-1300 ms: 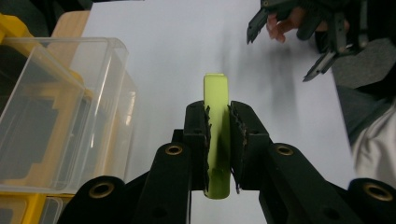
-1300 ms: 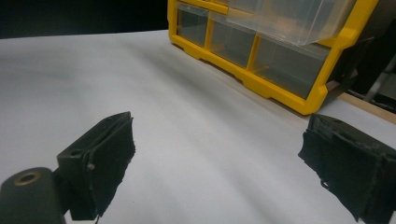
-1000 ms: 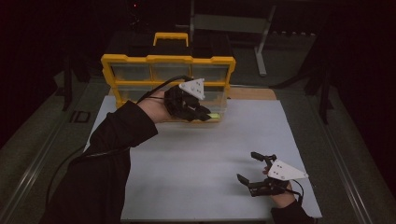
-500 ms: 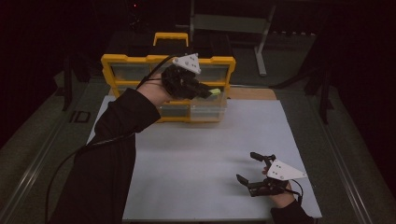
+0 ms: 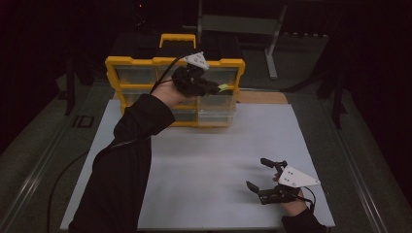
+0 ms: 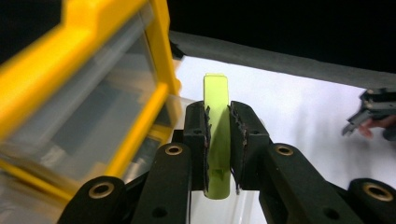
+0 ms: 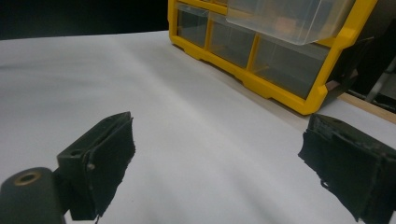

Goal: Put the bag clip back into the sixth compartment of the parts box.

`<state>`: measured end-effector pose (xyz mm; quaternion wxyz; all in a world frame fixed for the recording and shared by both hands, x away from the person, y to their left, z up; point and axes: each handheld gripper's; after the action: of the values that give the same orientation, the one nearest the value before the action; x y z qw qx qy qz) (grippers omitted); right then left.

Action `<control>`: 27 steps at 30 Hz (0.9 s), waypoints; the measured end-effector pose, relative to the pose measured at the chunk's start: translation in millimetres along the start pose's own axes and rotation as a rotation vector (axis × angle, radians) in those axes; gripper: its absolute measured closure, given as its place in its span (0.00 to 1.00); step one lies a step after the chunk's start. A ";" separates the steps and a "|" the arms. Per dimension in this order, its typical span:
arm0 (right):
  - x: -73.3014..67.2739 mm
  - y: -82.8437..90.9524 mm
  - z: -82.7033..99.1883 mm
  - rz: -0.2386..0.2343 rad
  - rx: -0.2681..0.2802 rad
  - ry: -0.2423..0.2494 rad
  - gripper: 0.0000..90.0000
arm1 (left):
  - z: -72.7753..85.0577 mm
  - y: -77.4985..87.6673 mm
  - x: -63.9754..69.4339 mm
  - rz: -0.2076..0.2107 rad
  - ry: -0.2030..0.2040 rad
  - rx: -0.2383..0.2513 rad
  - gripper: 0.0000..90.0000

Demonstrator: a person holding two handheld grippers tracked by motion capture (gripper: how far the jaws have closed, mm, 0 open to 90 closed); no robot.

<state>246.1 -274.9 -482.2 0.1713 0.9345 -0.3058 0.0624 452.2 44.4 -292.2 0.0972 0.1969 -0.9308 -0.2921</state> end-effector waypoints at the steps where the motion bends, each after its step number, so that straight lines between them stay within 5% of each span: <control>1: 0.3 0.1 0.0 0.001 0.001 0.001 0.10 | 1.1 -1.9 -0.8 0.007 0.006 -0.009 0.87; 16: 1.2 0.4 1.1 0.003 -0.003 -0.003 0.10 | 8.2 -23.4 -2.5 -0.025 -0.003 -0.140 0.87; 27: 1.3 0.7 1.5 0.000 -0.007 -0.002 0.10 | 15.7 -41.7 -3.9 -0.089 0.008 -0.224 0.86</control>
<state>246.8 -276.7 -483.1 0.1741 0.9339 -0.3062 0.0605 464.0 22.6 -329.4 0.1092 0.2274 -0.8823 -0.3974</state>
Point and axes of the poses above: each handheld gripper's, and its own axes: y roughly backward along the jaws, z roughly out of its underside, x roughly to its right, and after that the axes turned 8 degrees about y, right-handed
